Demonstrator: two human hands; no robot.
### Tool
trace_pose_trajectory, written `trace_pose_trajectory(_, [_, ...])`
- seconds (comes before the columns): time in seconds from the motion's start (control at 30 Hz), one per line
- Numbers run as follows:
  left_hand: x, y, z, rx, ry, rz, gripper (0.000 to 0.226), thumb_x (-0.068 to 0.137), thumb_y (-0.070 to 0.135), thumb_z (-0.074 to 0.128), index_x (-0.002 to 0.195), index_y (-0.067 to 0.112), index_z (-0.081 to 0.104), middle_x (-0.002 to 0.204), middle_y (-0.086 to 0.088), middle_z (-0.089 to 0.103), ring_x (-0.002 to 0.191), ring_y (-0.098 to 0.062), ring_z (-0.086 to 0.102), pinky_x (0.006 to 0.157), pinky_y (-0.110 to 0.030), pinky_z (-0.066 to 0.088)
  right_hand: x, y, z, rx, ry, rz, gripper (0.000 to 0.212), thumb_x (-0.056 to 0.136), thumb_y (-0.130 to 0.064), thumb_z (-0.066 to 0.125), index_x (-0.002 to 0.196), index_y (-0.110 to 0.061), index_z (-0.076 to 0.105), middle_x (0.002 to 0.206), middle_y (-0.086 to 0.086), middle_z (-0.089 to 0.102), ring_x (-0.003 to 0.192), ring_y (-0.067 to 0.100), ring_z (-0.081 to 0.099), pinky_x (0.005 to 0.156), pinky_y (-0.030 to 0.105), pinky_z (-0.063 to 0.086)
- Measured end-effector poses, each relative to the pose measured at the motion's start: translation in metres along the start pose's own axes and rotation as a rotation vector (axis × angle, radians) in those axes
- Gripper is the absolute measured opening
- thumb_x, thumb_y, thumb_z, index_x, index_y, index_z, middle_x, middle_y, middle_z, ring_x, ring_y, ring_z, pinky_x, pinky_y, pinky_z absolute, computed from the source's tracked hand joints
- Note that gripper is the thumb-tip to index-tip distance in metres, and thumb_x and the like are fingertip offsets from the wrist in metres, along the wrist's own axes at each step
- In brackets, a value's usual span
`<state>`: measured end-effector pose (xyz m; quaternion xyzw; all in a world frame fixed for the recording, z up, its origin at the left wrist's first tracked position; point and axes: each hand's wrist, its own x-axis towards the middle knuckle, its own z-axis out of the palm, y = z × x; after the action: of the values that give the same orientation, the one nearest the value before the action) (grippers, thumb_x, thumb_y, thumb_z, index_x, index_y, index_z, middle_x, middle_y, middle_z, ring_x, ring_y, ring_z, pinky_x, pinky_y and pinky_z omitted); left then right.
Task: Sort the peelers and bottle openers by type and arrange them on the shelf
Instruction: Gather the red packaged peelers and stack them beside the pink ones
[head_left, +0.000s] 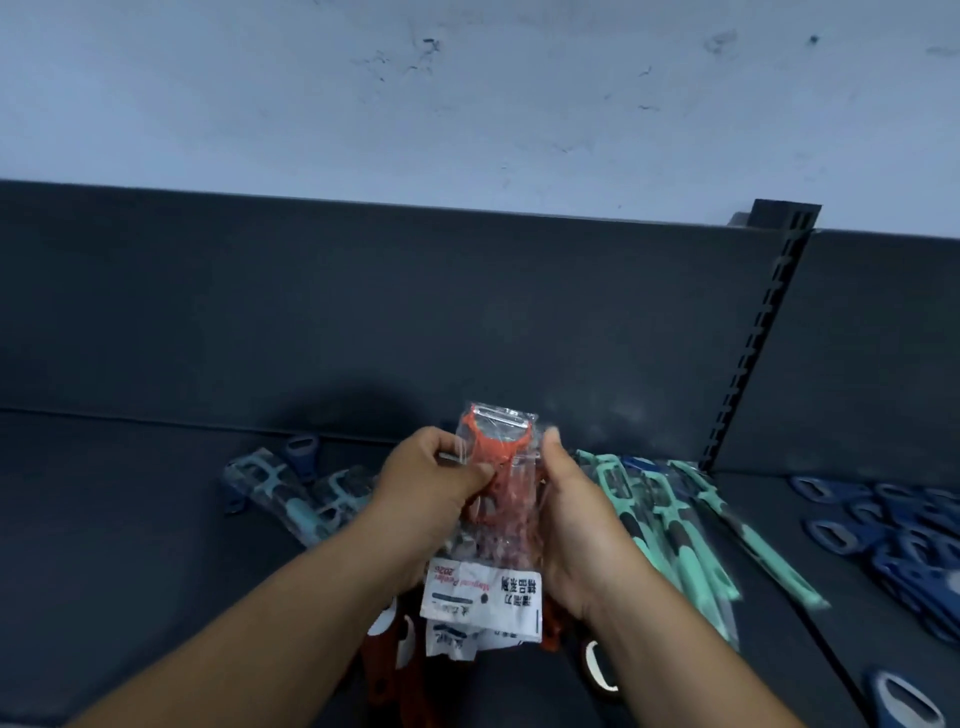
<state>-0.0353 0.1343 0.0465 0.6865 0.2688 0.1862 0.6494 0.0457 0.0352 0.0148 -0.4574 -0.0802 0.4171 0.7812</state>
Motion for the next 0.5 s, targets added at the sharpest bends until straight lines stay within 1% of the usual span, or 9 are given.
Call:
trace_pose_trajectory(0.07, [-0.001, -0.006, 0.01, 0.083, 0.032, 0.041, 0.011, 0.084, 0.016, 0.07, 0.091, 0.014, 0.062, 0.082, -0.006, 0.07, 0.067, -0.016, 0.069, 0.058, -0.028, 0.054, -0.004, 0.0, 0.0, -0.032, 0.023, -0.03, 0.046, 0.095, -0.045, 0.048, 0.117, -0.008, 0.064, 0.108, 0.024, 0.069, 0.097, 0.04, 0.068, 0.088, 0.057, 0.052])
trace_pose_trajectory(0.13, [-0.002, -0.011, 0.019, 0.187, 0.073, 0.086, 0.012, 0.081, 0.025, 0.072, 0.087, 0.021, 0.061, 0.088, -0.005, 0.067, 0.075, -0.019, 0.068, 0.068, -0.035, 0.057, -0.005, -0.001, -0.004, -0.11, 0.108, -0.087, 0.03, 0.093, -0.026, 0.058, 0.118, -0.009, 0.058, 0.106, 0.026, 0.069, 0.091, 0.041, 0.069, 0.077, 0.055, 0.057])
trace_pose_trajectory(0.17, [-0.004, -0.011, 0.023, 0.23, 0.082, 0.104, 0.013, 0.079, 0.029, 0.071, 0.086, 0.026, 0.061, 0.094, -0.004, 0.064, 0.08, -0.02, 0.067, 0.072, -0.039, 0.058, -0.006, -0.002, -0.007, -0.131, 0.139, -0.109, 0.027, 0.092, -0.019, 0.059, 0.117, -0.008, 0.056, 0.104, 0.026, 0.069, 0.089, 0.04, 0.07, 0.073, 0.053, 0.058])
trace_pose_trajectory(0.23, [-0.007, -0.011, 0.03, 0.293, 0.059, 0.12, 0.014, 0.079, 0.033, 0.068, 0.09, 0.032, 0.06, 0.104, -0.002, 0.057, 0.087, -0.019, 0.065, 0.077, -0.042, 0.057, -0.009, -0.005, -0.011, -0.122, 0.159, -0.125, 0.026, 0.091, -0.015, 0.06, 0.116, -0.007, 0.054, 0.103, 0.026, 0.069, 0.085, 0.039, 0.07, 0.07, 0.05, 0.058])
trace_pose_trajectory(0.27, [-0.008, -0.012, 0.033, 0.296, 0.032, 0.121, 0.016, 0.081, 0.031, 0.067, 0.095, 0.033, 0.06, 0.107, -0.001, 0.056, 0.089, -0.018, 0.064, 0.079, -0.041, 0.057, -0.011, -0.006, -0.013, -0.104, 0.152, -0.123, 0.028, 0.091, -0.015, 0.061, 0.117, -0.006, 0.055, 0.102, 0.026, 0.069, 0.084, 0.038, 0.071, 0.069, 0.049, 0.058])
trace_pose_trajectory(0.33, [-0.011, -0.014, 0.041, 0.266, -0.037, 0.125, 0.021, 0.087, 0.021, 0.063, 0.105, 0.032, 0.059, 0.107, 0.001, 0.061, 0.089, -0.014, 0.066, 0.081, -0.035, 0.057, -0.012, -0.008, -0.015, -0.096, 0.146, -0.147, 0.029, 0.09, -0.015, 0.061, 0.118, -0.007, 0.055, 0.099, 0.024, 0.07, 0.081, 0.035, 0.071, 0.066, 0.045, 0.058])
trace_pose_trajectory(0.37, [-0.013, -0.015, 0.045, 0.245, -0.074, 0.125, 0.023, 0.089, 0.017, 0.061, 0.105, 0.034, 0.058, 0.103, 0.003, 0.065, 0.088, -0.011, 0.067, 0.08, -0.031, 0.057, -0.012, -0.009, -0.017, -0.11, 0.159, -0.16, 0.029, 0.09, -0.015, 0.061, 0.117, -0.008, 0.055, 0.099, 0.023, 0.071, 0.081, 0.034, 0.071, 0.065, 0.044, 0.059])
trace_pose_trajectory(0.43, [-0.018, -0.014, 0.052, 0.232, -0.126, 0.146, 0.027, 0.091, 0.012, 0.058, 0.097, 0.038, 0.056, 0.095, 0.011, 0.068, 0.085, -0.001, 0.066, 0.077, -0.02, 0.054, -0.012, -0.01, -0.022, -0.137, 0.181, -0.174, 0.028, 0.09, -0.013, 0.061, 0.116, -0.009, 0.054, 0.096, 0.022, 0.071, 0.08, 0.034, 0.071, 0.065, 0.044, 0.059])
trace_pose_trajectory(0.5, [-0.018, -0.013, 0.056, 0.217, -0.173, 0.152, 0.029, 0.091, 0.01, 0.058, 0.099, 0.037, 0.058, 0.093, 0.014, 0.068, 0.085, 0.003, 0.065, 0.078, -0.017, 0.053, -0.016, -0.015, -0.026, -0.164, 0.174, -0.182, 0.021, 0.091, -0.008, 0.059, 0.111, -0.007, 0.058, 0.086, 0.019, 0.072, 0.07, 0.03, 0.071, 0.059, 0.039, 0.058])
